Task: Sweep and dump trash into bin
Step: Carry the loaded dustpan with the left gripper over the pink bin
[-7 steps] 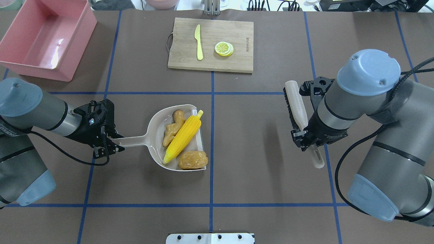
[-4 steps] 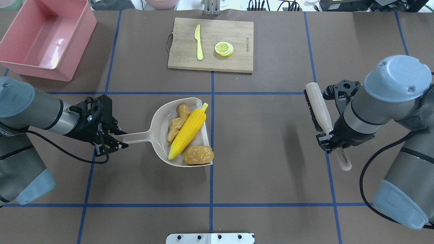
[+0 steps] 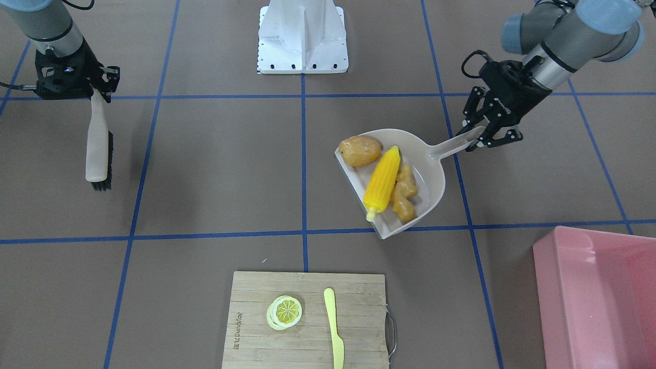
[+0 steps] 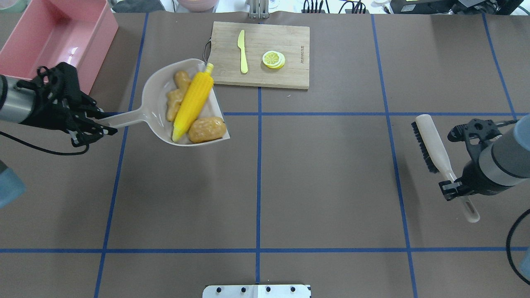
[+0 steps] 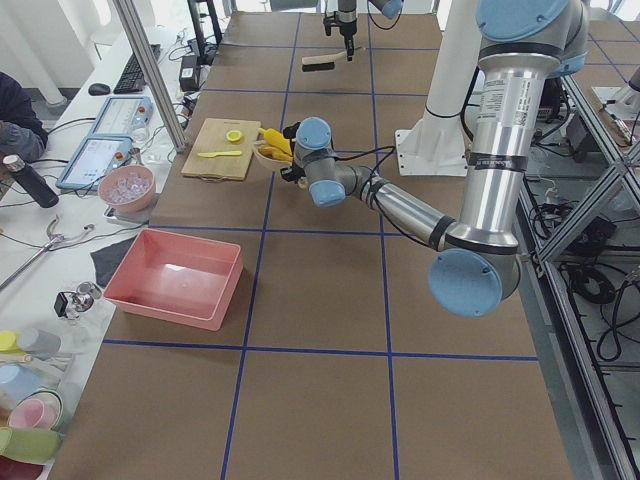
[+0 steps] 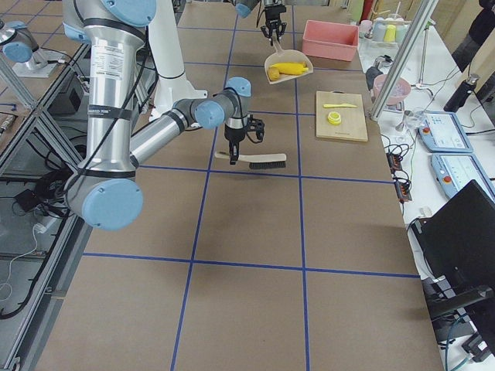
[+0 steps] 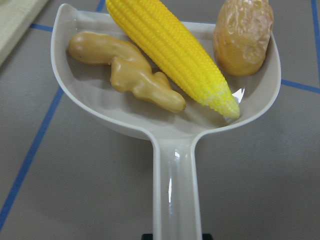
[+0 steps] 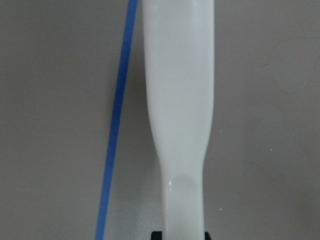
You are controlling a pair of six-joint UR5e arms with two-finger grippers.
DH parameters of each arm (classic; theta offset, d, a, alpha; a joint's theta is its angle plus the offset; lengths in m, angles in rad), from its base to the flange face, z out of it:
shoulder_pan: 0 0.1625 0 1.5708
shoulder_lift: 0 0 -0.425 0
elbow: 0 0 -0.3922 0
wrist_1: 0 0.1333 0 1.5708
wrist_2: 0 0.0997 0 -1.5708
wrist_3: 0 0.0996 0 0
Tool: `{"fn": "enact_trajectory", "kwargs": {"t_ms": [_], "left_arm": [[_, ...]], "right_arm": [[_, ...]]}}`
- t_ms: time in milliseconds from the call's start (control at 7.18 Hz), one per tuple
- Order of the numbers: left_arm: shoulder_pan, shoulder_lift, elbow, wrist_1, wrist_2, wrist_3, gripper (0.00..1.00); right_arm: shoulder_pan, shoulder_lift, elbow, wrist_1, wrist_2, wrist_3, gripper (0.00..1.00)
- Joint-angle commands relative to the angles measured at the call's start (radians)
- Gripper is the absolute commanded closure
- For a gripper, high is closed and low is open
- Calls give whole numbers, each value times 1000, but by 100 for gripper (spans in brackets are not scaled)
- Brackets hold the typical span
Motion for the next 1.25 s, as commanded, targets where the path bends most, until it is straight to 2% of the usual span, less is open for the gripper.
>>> {"fn": "enact_trajectory", "kwargs": {"t_ms": [0,278,418,557,696,835,975,1114], "left_arm": [[-196,70,11,10,-100,-156,100],[-341,147,43,24,-137,-168,100],[-419,156,62,69,-201,-174,100],[-499,167,75,179,-230,-159,100],[-522,167,91,224,-234,-133,100],[-556,167,100,314,-234,-84,100],[-593,163,105,437,-229,-1,100],[-605,132,132,512,-223,62,100]], "right_arm": [[77,-144,-103,257,66,-8,100],[155,-242,-226,458,113,-69,100],[159,-272,-242,482,111,-89,100],[159,-307,-254,519,106,-97,100],[159,-342,-256,543,109,-97,100],[159,-368,-289,589,106,-100,100],[159,-396,-358,708,103,-108,100],[159,-399,-393,750,103,-111,100]]}}
